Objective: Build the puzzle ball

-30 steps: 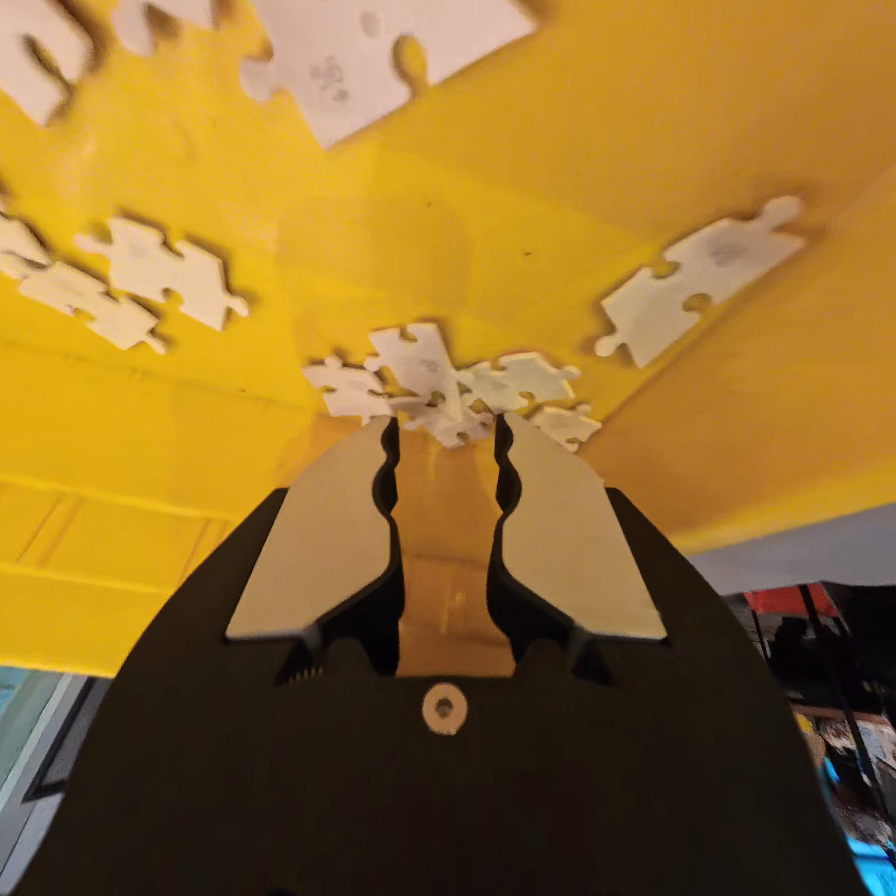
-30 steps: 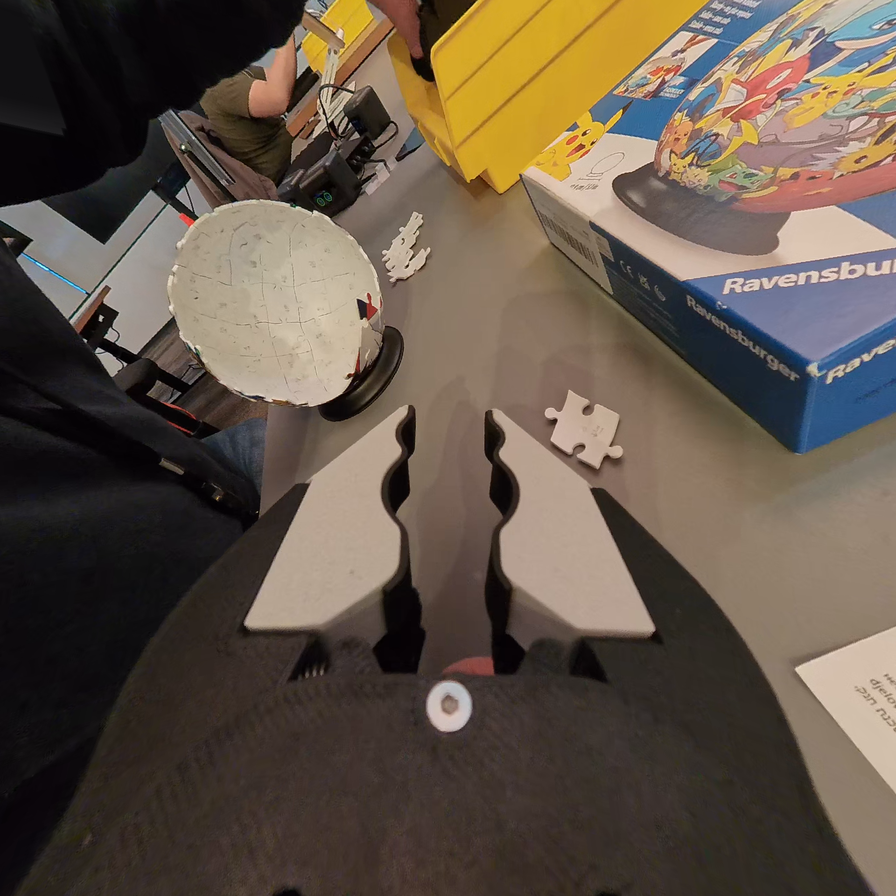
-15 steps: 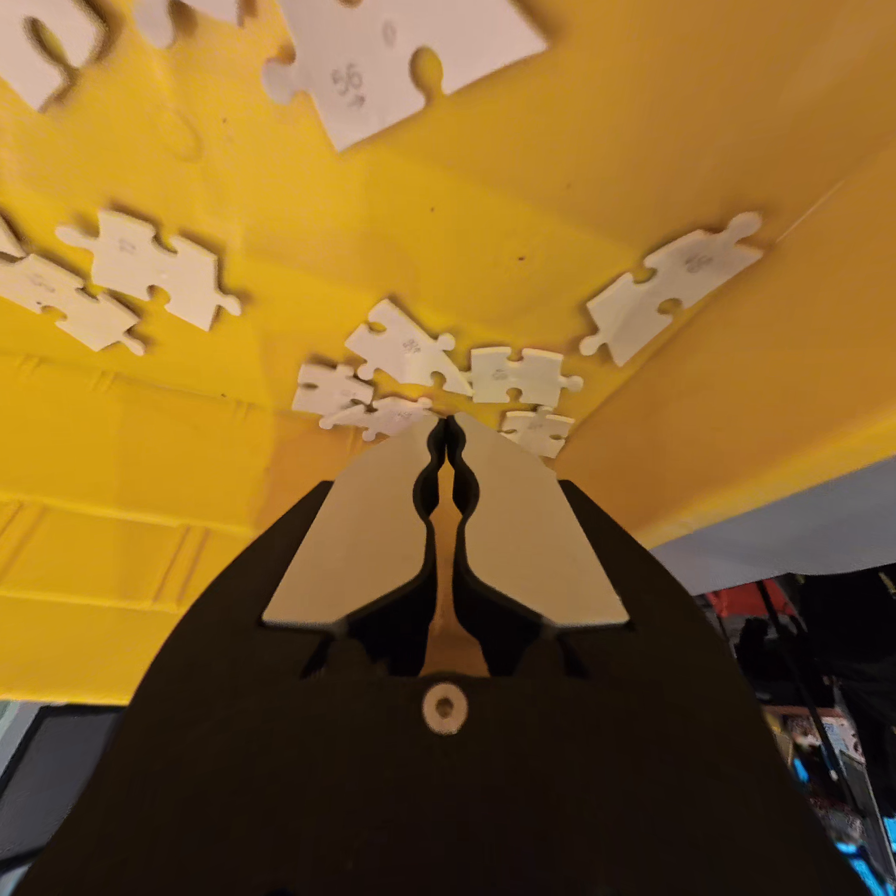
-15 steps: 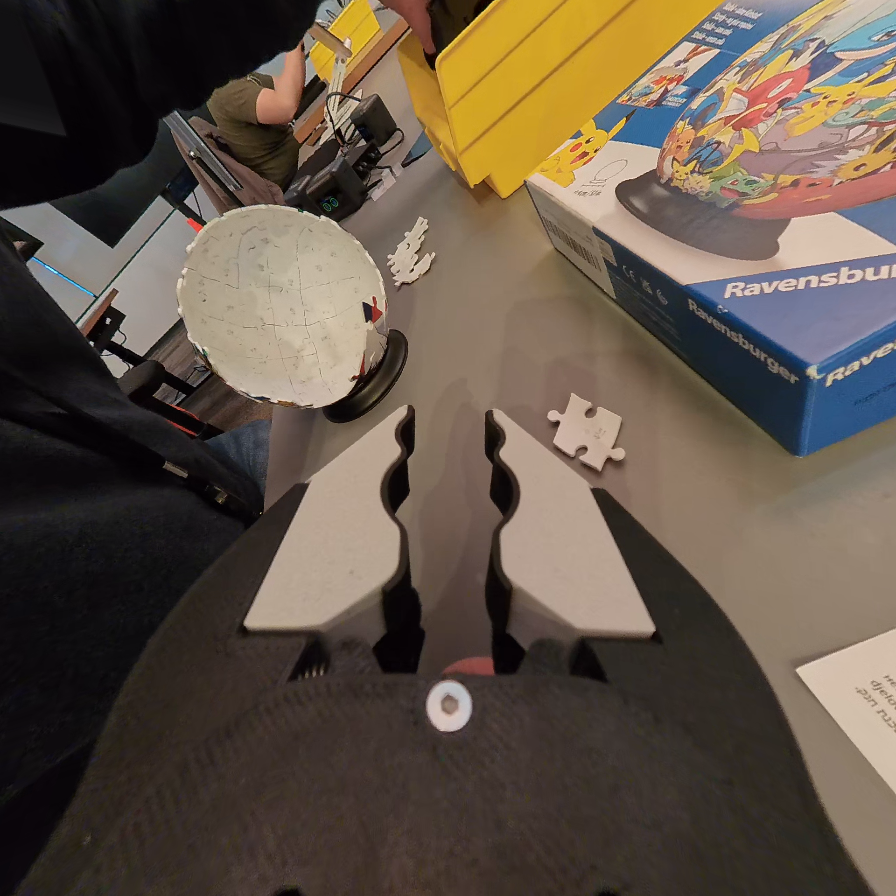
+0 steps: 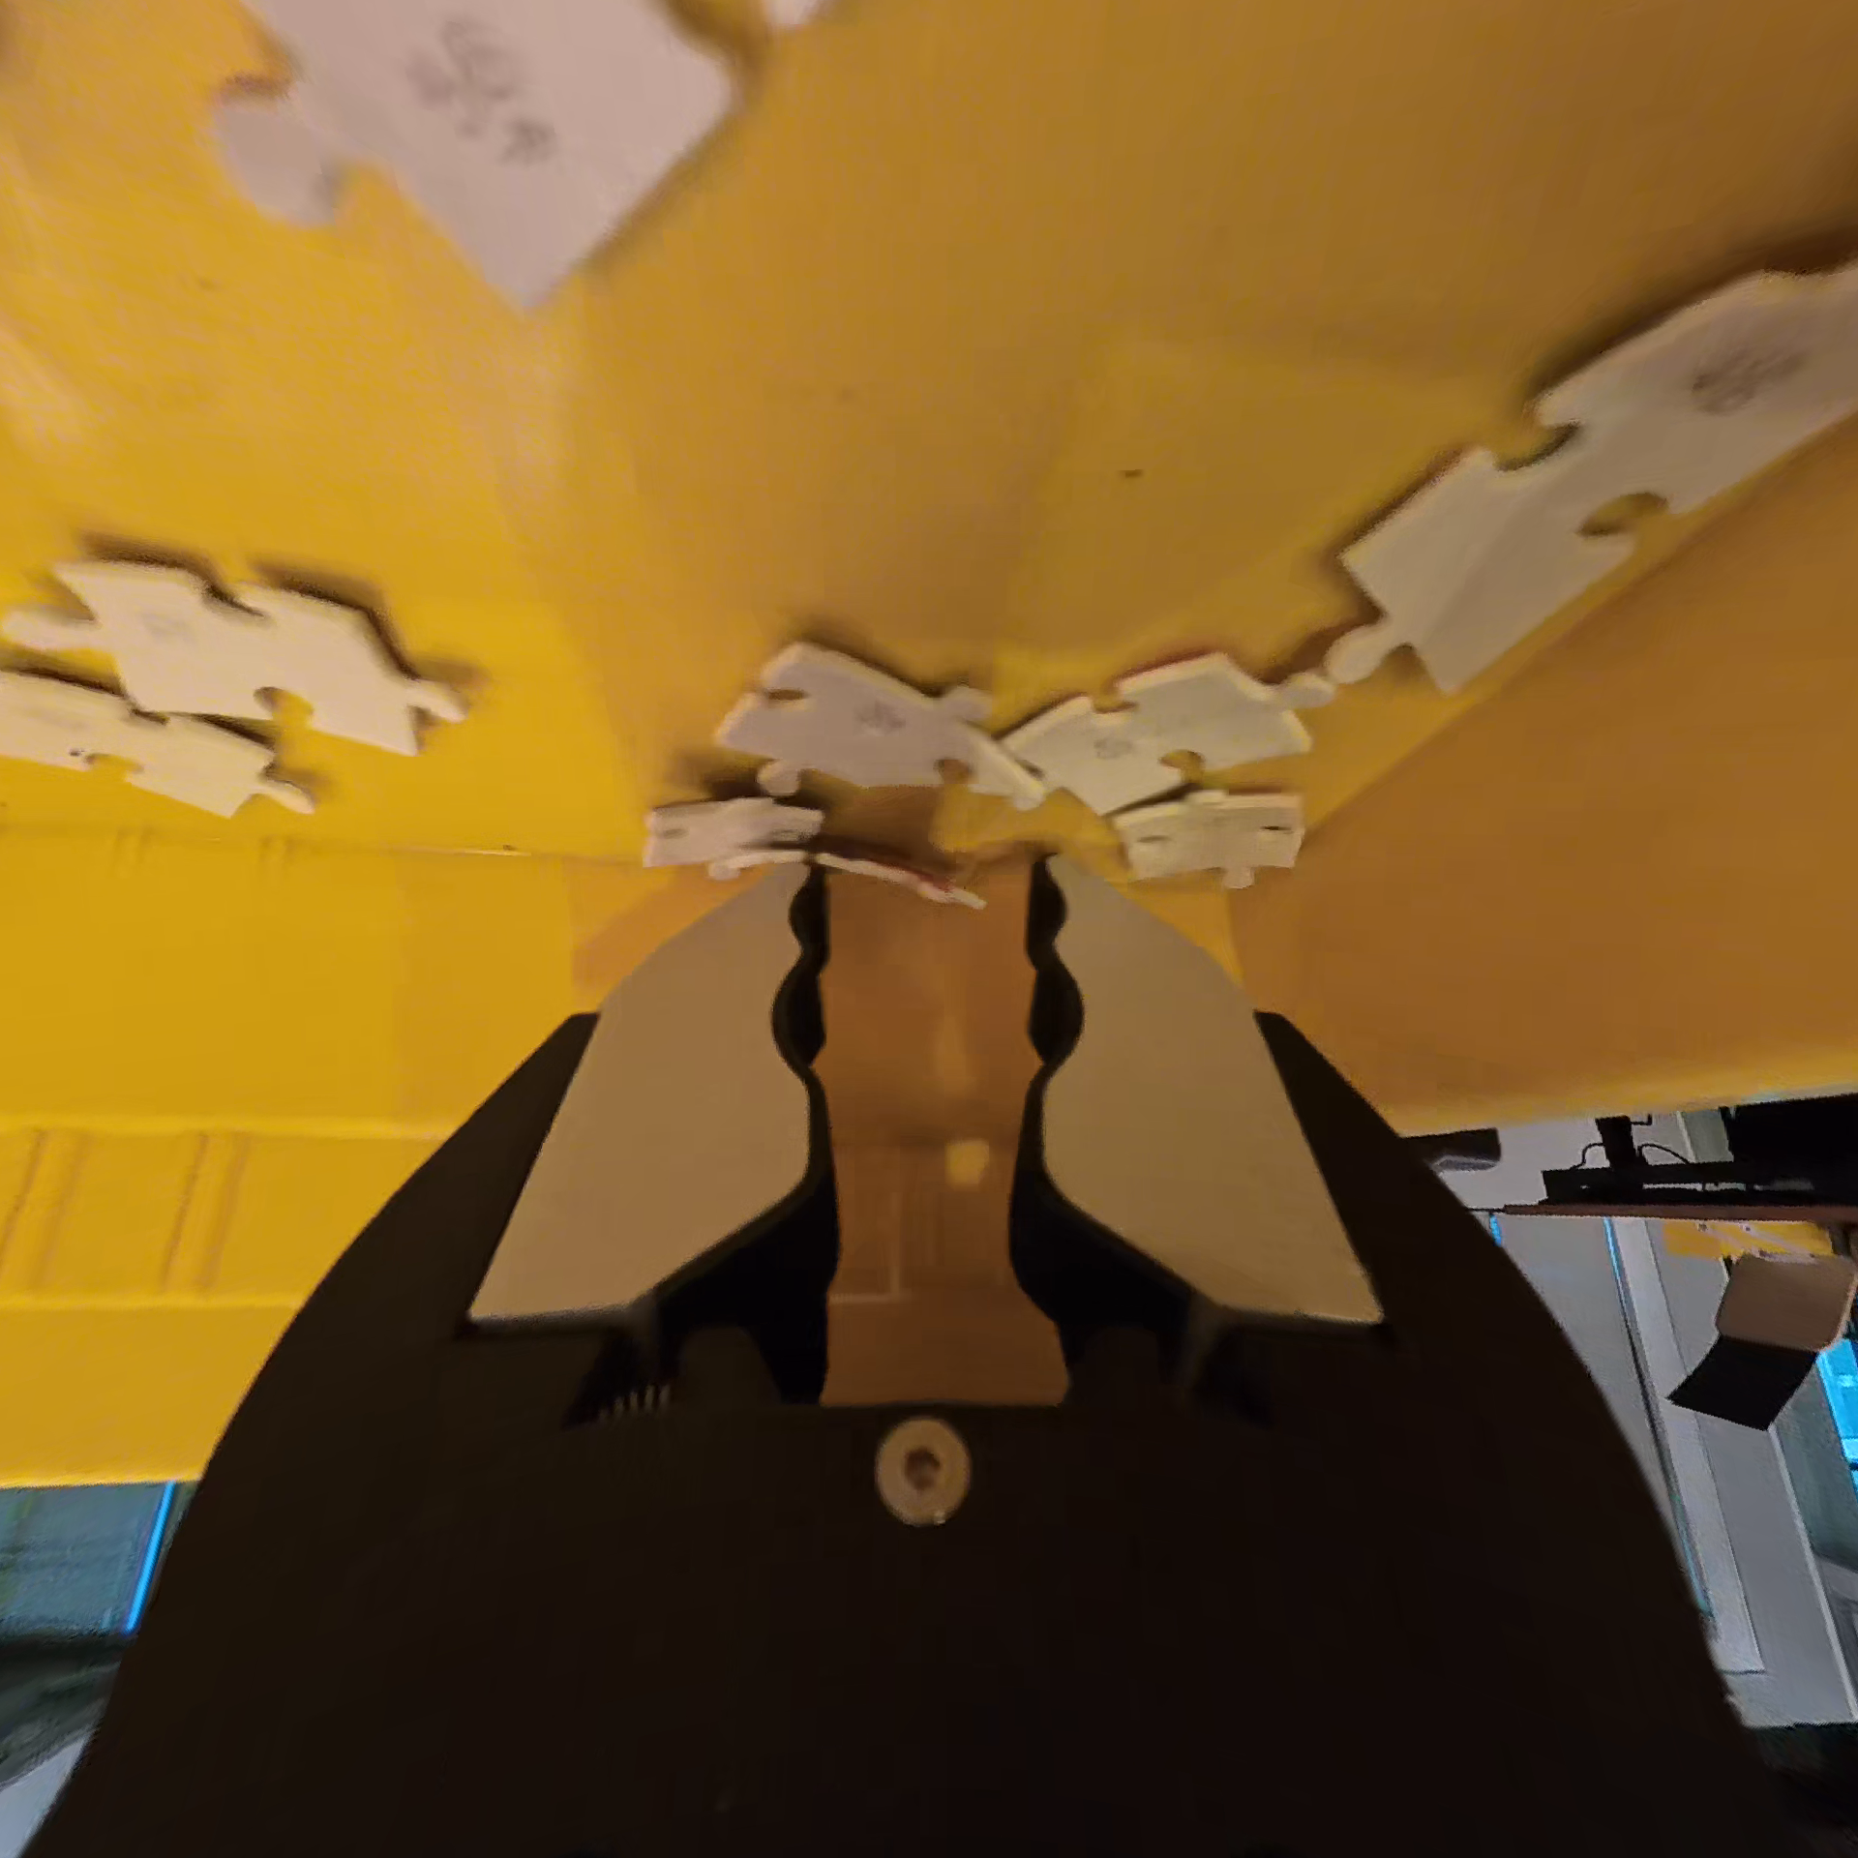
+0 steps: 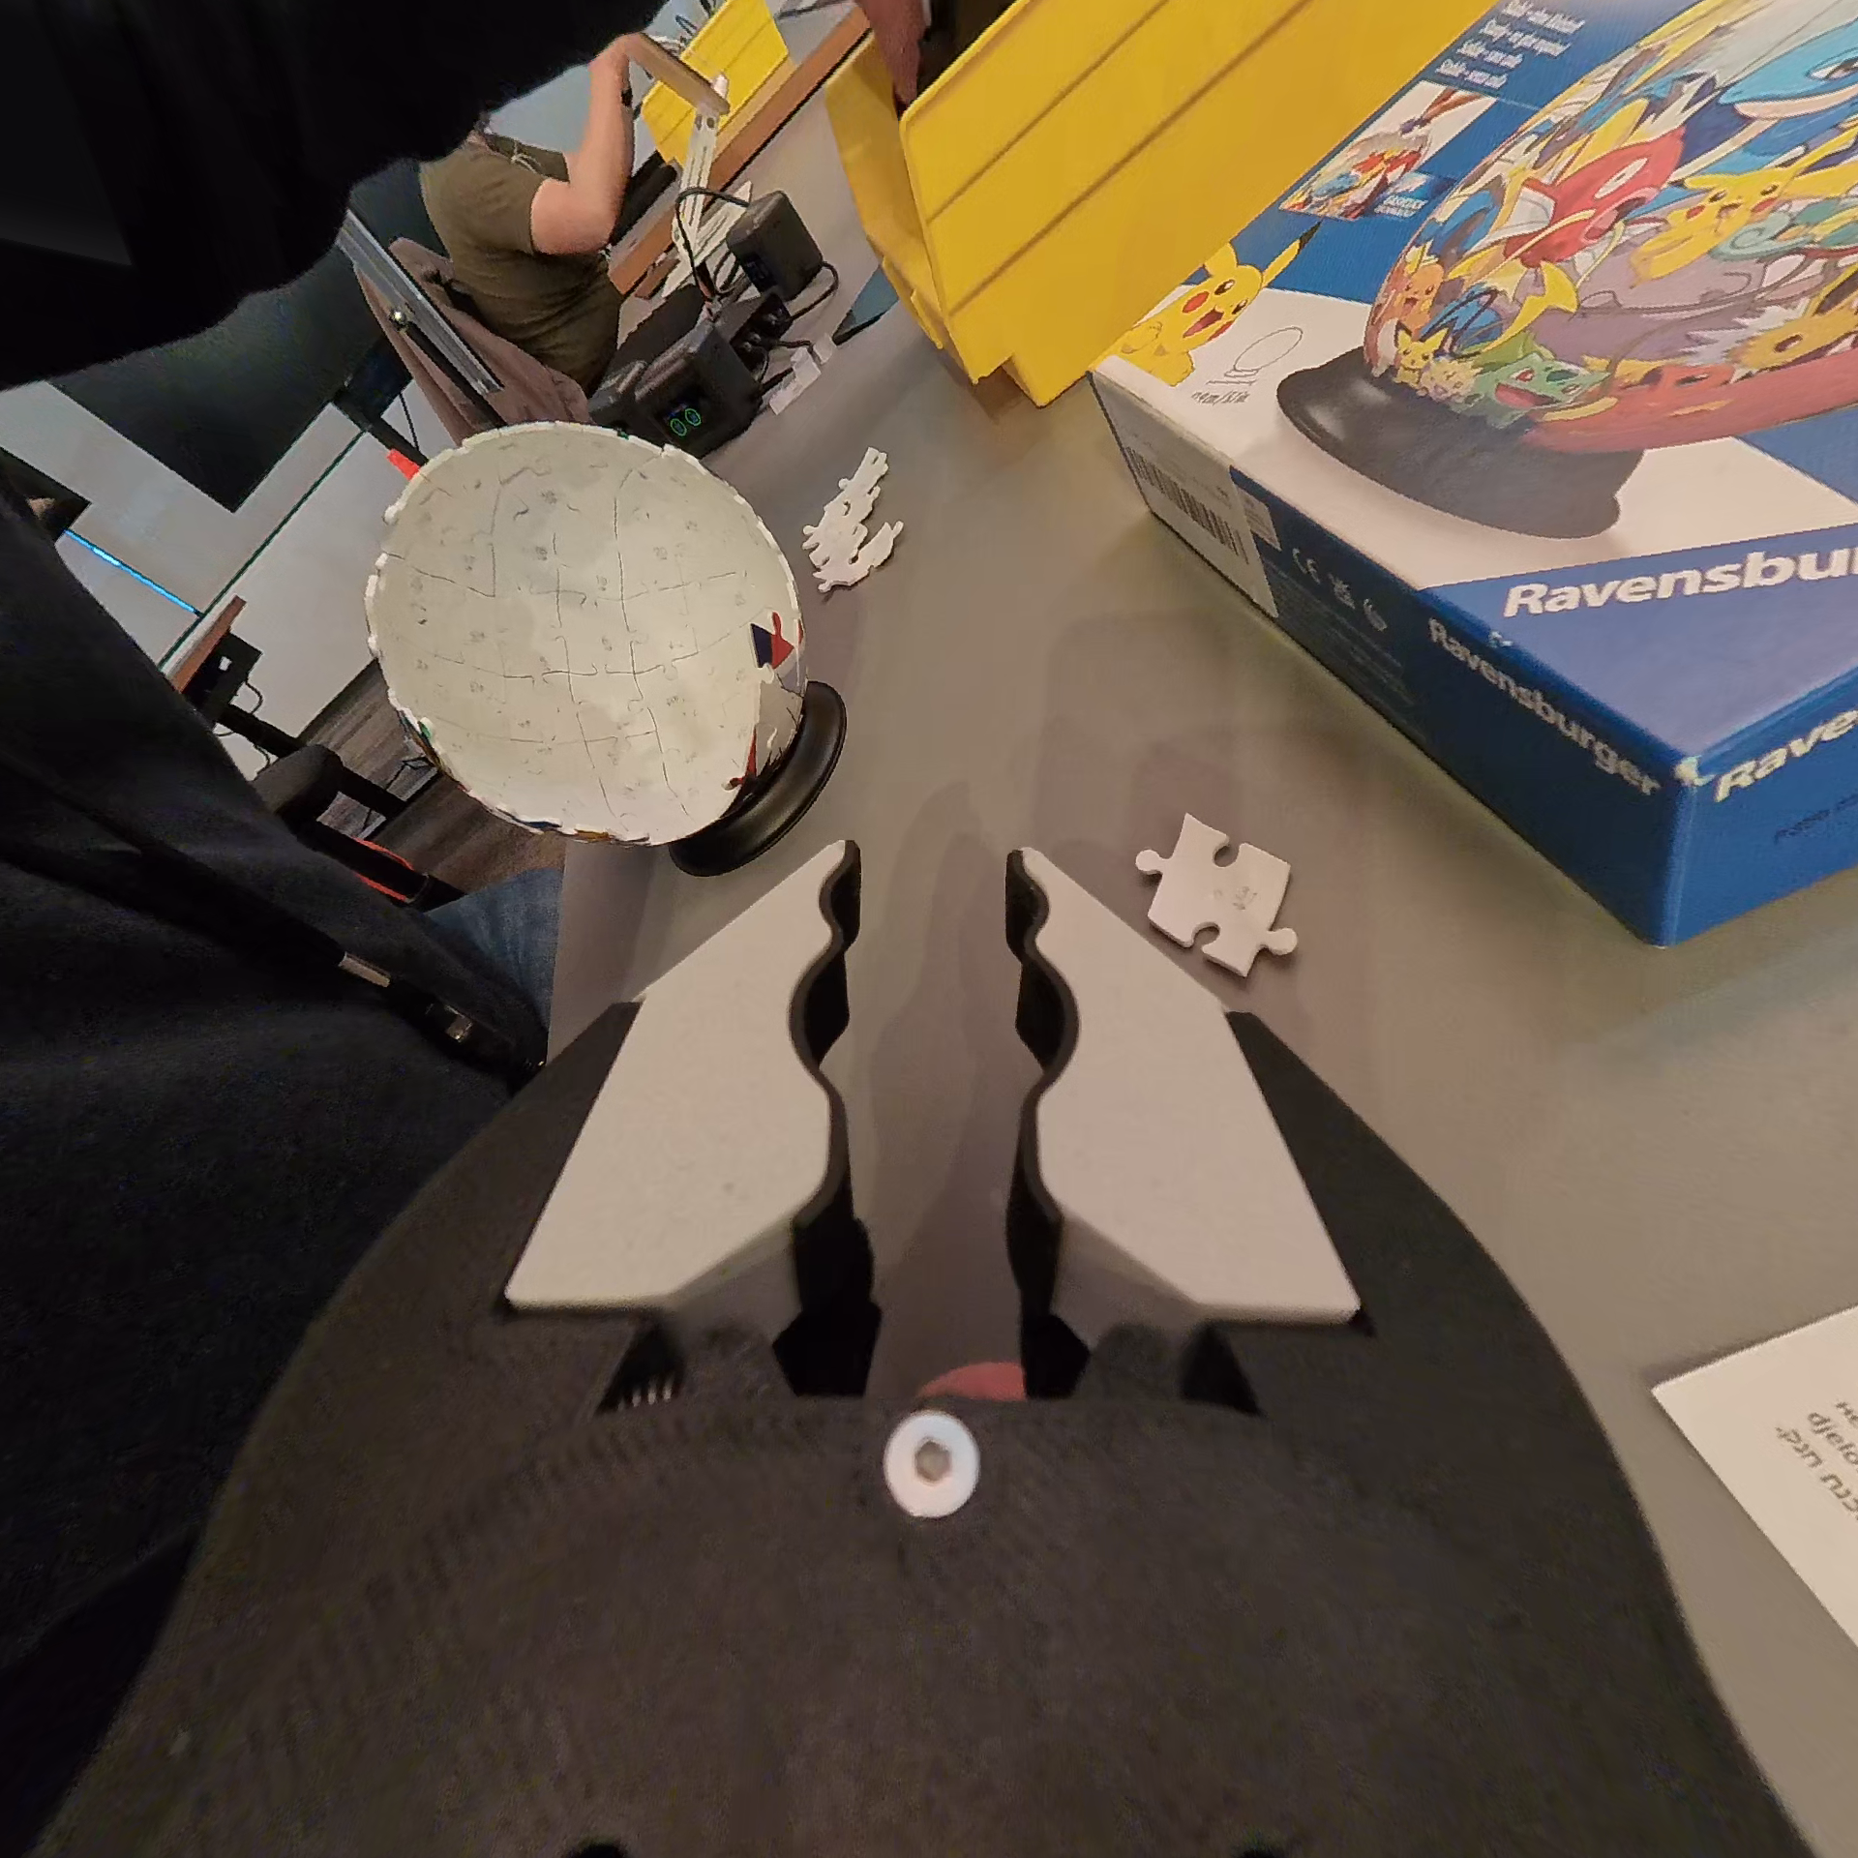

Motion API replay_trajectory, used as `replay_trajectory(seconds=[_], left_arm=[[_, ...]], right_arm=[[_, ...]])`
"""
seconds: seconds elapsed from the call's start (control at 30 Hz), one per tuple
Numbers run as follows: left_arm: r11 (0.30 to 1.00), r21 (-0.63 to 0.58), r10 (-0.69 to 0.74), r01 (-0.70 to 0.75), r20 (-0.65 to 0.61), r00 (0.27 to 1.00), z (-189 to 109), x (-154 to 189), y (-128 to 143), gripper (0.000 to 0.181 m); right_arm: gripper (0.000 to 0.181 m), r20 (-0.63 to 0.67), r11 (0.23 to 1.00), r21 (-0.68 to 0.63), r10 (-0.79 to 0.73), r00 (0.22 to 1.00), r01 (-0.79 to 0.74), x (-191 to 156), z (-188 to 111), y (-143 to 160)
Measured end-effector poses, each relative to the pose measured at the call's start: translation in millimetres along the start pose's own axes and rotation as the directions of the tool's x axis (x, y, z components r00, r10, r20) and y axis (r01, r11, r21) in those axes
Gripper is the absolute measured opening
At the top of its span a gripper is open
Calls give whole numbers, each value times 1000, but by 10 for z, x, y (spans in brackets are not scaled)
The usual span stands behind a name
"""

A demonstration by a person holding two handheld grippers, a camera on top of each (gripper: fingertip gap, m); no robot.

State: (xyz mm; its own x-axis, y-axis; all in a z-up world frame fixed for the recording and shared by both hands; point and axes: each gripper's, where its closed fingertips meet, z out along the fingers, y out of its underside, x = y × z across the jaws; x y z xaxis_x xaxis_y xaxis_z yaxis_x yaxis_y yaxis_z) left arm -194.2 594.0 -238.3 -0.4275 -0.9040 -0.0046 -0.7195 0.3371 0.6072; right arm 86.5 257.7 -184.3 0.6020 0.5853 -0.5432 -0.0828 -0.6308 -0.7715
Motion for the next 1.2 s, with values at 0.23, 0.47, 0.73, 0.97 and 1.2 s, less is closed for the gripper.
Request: replay_trajectory(seconds=[0.23, 0.47, 0.73, 0.97, 1.2], left_arm=[[998, 58, -14, 20, -100, 995, -57, -10, -11, 10], [982, 161, -89, 96, -47, 995, -189, -68, 27, 3], [879, 471, -125, 68, 90, 988, -1038, 474, -103, 2], [846, 533, -121, 8, 177, 977, -906, 1322, -632, 2], [828, 557, -163, 62, 134, 977, -643, 1513, -813, 21]], right_arm=[[28, 8, 1000, 7, -1, 1000, 1, -11, -11, -8], [28, 13, 1000, 12, -1, 1000, 1, -16, -19, -14], [28, 8, 1000, 7, 5, 1000, -5, -4, -13, -10], [28, -6, 1000, -4, 5, 1000, -5, 13, 3, 3], [27, -16, 1000, -13, 3, 1000, -4, 23, 16, 15]])
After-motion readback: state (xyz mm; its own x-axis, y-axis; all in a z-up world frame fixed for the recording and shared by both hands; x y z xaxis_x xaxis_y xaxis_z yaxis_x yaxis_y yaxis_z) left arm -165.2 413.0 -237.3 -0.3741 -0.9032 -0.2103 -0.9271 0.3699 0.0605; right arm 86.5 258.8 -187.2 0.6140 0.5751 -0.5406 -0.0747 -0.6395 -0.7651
